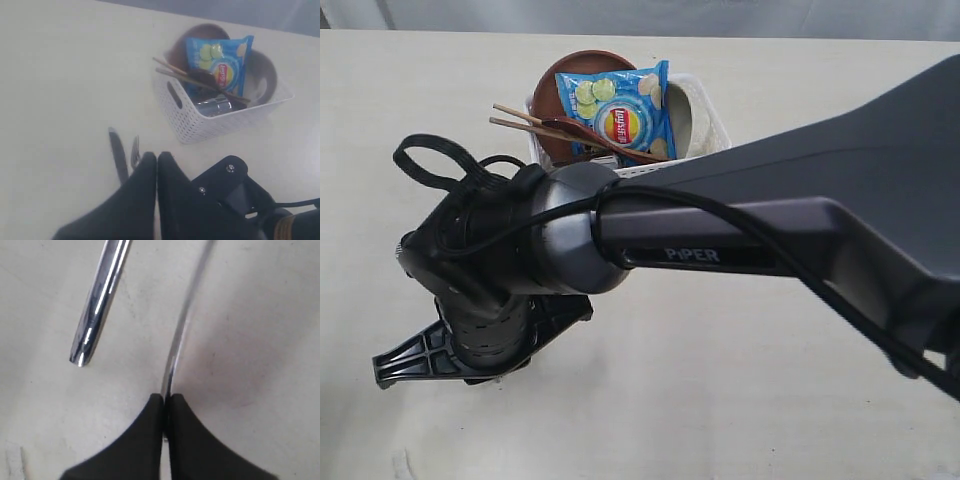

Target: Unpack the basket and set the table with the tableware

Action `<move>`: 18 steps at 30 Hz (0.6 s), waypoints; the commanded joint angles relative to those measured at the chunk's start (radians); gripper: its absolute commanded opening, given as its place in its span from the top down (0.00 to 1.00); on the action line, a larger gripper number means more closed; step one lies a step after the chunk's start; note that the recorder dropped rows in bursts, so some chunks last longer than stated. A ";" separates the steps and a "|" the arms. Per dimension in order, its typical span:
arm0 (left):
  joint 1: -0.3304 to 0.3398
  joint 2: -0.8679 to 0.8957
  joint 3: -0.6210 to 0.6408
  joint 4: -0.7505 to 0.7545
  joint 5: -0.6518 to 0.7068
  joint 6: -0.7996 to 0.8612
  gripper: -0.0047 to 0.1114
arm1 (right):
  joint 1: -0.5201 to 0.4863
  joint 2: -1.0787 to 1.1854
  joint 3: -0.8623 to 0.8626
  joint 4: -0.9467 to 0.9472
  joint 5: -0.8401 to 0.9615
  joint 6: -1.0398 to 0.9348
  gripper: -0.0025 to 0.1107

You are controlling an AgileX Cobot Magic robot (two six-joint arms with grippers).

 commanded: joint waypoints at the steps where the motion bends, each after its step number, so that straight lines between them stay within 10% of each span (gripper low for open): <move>1: -0.007 -0.006 -0.007 0.001 0.000 -0.008 0.96 | -0.001 -0.001 0.001 -0.037 0.001 0.006 0.98; 18: -0.007 -0.006 -0.007 -0.010 0.000 -0.010 0.96 | 0.073 -0.001 -0.103 -0.394 0.222 0.265 0.98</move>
